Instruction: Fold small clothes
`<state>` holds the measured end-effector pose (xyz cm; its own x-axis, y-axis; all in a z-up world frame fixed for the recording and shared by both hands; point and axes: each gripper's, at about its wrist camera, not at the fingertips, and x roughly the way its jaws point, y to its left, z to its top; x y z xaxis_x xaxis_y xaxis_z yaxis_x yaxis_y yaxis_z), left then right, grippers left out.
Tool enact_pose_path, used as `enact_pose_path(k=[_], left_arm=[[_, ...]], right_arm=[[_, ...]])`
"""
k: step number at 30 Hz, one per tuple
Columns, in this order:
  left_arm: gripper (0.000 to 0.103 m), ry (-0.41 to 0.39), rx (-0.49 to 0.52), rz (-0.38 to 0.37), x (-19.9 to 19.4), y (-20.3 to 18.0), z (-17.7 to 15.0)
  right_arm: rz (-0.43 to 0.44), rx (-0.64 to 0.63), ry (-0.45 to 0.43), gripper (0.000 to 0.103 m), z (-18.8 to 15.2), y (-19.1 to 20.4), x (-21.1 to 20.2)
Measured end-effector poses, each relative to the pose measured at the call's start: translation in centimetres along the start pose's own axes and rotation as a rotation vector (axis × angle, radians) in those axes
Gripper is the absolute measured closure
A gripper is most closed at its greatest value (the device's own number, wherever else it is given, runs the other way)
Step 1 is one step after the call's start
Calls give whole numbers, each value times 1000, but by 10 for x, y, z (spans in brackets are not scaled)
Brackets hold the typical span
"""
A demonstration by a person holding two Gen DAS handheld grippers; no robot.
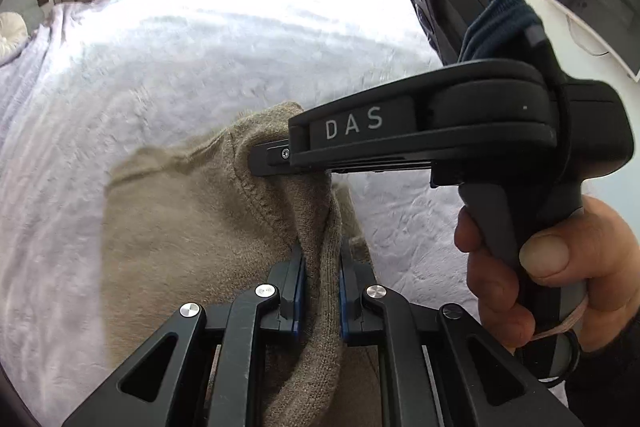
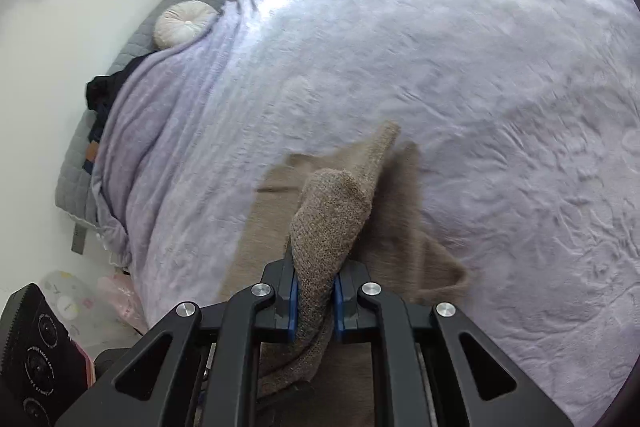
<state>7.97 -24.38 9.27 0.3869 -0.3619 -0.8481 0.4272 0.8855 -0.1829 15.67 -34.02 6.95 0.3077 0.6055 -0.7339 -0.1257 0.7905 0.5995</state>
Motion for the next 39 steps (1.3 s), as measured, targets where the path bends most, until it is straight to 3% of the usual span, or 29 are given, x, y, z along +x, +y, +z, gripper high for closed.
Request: enact_pose_path(k=[3,4,6,7,8,9,11,14,16,18,20,21,24,28,32,36,37,38,39], left_arm=[[89,38,-12,8,27,0,-11],[81,28,2,16,29,-3,-12],[43,20,31,-20,25,-8,-13],[10,19,39,-33,22,-12,-13],[1,4,31,12,18,-11,-13],[1,-14,31,36,13,-11,-14],[1,-2,44,-5,3,-13,-17],[1,-13,65,-79,-29,-7,-30],[1,-50,83,-82,-58,8,-45],[1,-91,81,-73,-83,28,-60],[1,-118,54,-9,-100,64,-73],[1,-118,33,30,-103,82,-81],[1,-106,-53,122,-105,124,-98],[1,-109,-180,90,-101,160,-110],[1,-59,-156,60,-87,150,-118],[1,-55,-60,34,-86,122,-130],[1,-39,-18,42,-82,115,-134],[1,-24,16,48,-77,106,-134],[1,-9,59,54,-72,99,-137]], right_arm=[[-51,14,45,89,-11,-27,21],[-46,31,36,89,-16,-36,24],[8,53,5,88,-20,-47,21],[36,70,-8,88,-22,-52,18],[52,88,-20,84,-24,-55,15],[64,106,-36,83,-25,-58,10],[55,127,-68,78,-27,-60,-3],[-17,102,-119,76,-32,-49,-28],[-59,87,-149,75,-44,-39,-52],[-86,78,-173,63,-61,-28,-70],[-119,58,-198,36,-84,-14,-87],[-129,48,-212,33,-96,-6,-94],[-138,52,-230,32,-131,13,-100],[-142,30,-235,32,-166,39,-99],[-197,-107,-298,32,-171,80,-107],[-280,-193,-249,33,-159,103,-87],[-326,-210,-221,39,-157,104,-77],[-378,-213,-185,62,-157,103,-66],[-403,-211,-145,73,-157,101,-56]])
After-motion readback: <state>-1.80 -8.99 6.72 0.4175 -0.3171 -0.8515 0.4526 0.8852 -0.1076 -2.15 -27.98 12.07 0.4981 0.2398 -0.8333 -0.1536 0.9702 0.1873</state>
